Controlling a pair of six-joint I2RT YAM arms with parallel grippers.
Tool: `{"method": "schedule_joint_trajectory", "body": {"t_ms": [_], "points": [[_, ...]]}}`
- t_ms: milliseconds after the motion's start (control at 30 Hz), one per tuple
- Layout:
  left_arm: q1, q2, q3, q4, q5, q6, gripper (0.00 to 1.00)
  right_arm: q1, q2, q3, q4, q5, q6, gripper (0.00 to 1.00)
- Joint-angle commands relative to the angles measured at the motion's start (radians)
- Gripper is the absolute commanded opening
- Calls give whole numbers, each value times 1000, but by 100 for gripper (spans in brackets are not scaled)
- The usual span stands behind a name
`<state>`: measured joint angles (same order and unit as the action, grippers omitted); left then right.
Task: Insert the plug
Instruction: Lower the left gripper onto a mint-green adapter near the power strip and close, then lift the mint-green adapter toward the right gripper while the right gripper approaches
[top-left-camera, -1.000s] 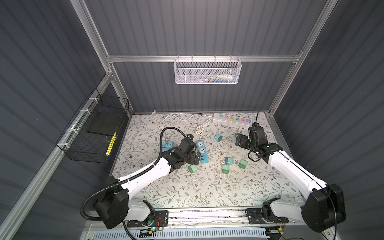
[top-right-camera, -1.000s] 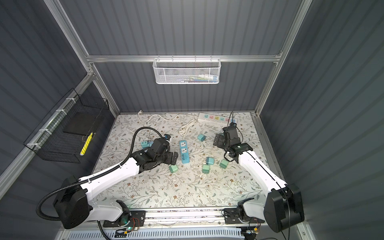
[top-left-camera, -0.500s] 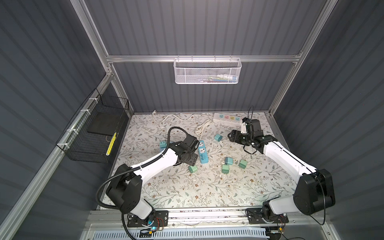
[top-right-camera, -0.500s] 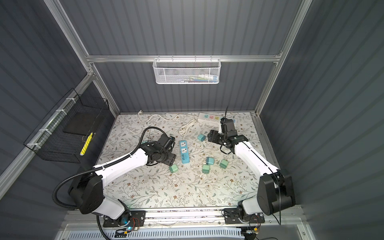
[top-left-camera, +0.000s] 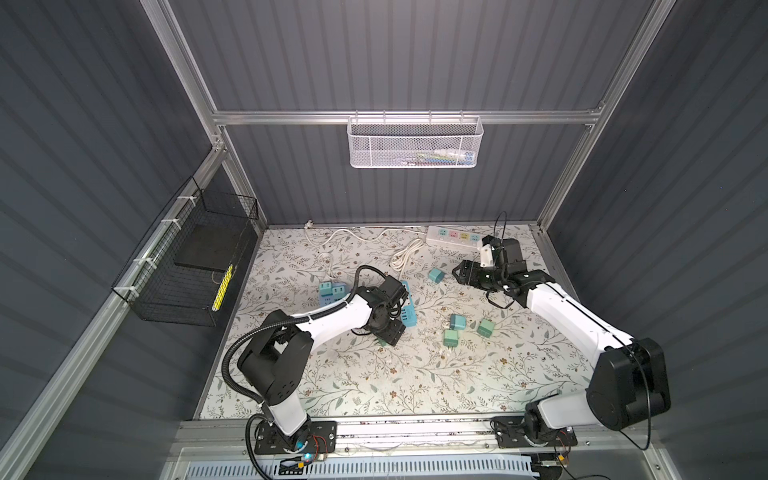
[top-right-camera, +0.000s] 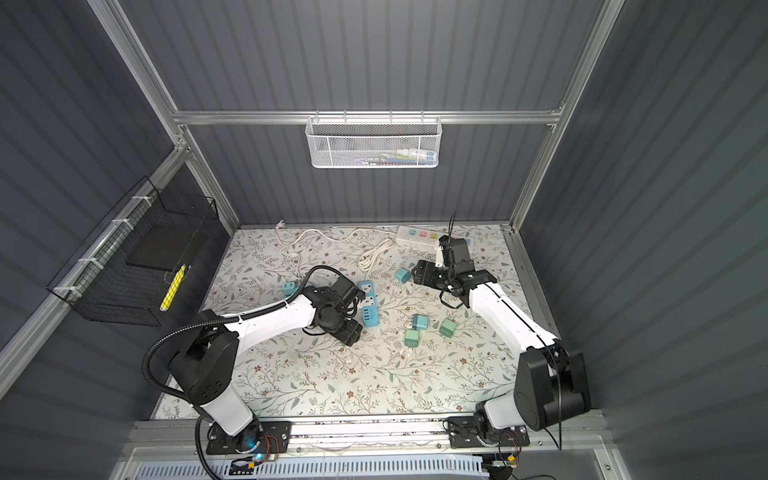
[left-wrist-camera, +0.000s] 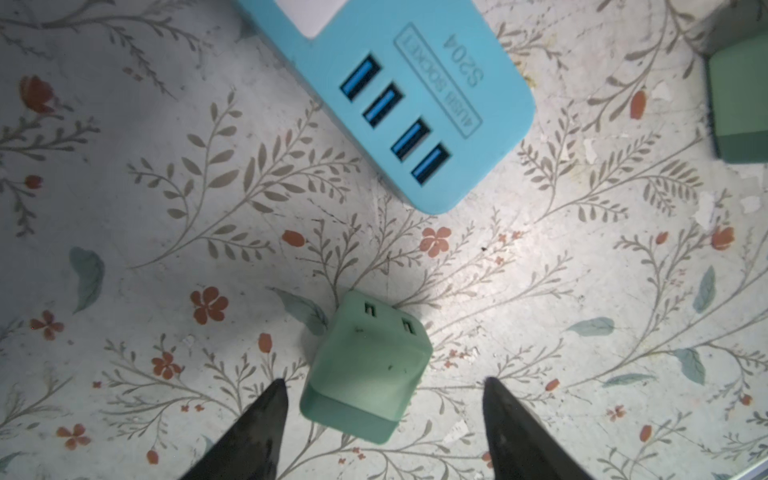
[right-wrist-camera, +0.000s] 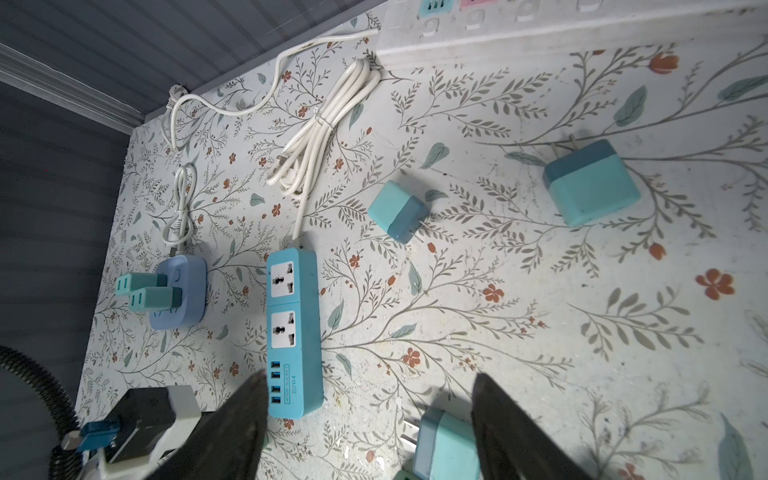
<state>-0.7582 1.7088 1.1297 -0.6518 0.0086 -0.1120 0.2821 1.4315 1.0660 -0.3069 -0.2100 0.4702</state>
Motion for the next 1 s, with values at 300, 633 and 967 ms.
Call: {"method": "schedule_joint_trajectory", "body": {"t_ms": [300,633,967], "points": [[-60,13,-1,-7,47,-86,71,-3,-50,-46,-9,24,-19,77],[-66,58,36,-88,-72,-104,61,-3,-61,-60,6,13,-6,77],[-83,102,49,-111,-77,-111,55,-3,-62,-81,13,16,-4,76]]}}
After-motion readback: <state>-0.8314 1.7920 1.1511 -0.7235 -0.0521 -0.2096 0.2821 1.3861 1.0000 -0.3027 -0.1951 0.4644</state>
